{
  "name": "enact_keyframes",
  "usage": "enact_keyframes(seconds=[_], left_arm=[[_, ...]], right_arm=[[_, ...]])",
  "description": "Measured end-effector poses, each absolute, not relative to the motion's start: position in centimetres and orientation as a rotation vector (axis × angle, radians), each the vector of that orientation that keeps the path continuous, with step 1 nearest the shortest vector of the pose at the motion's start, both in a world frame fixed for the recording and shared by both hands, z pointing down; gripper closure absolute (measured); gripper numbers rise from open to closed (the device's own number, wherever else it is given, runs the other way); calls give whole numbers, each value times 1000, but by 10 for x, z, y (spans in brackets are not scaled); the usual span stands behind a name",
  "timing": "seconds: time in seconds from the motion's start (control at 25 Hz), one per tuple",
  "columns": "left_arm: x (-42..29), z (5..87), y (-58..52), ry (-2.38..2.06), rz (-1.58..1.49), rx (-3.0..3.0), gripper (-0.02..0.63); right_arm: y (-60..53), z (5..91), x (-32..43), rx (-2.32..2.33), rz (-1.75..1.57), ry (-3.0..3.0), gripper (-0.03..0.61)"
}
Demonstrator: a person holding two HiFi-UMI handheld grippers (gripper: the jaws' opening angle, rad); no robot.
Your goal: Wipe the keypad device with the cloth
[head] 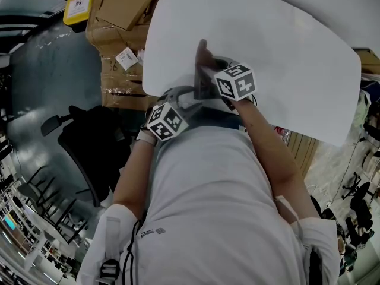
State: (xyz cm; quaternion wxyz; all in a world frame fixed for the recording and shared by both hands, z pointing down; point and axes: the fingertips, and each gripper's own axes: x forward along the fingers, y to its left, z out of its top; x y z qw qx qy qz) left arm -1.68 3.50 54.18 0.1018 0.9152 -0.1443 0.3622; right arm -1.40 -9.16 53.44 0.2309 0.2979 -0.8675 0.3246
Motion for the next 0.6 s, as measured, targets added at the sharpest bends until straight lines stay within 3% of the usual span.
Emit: enact_keyframes(seconds=[0.12,0.6], left_arm=[[-8,531,31,-441,953,2686,417],[-4,536,17,-536,976,2647,419]], right_arm=[[-92,533,-13,821,892,-2386,479],[-92,536,-7,856,988,-2401,479]])
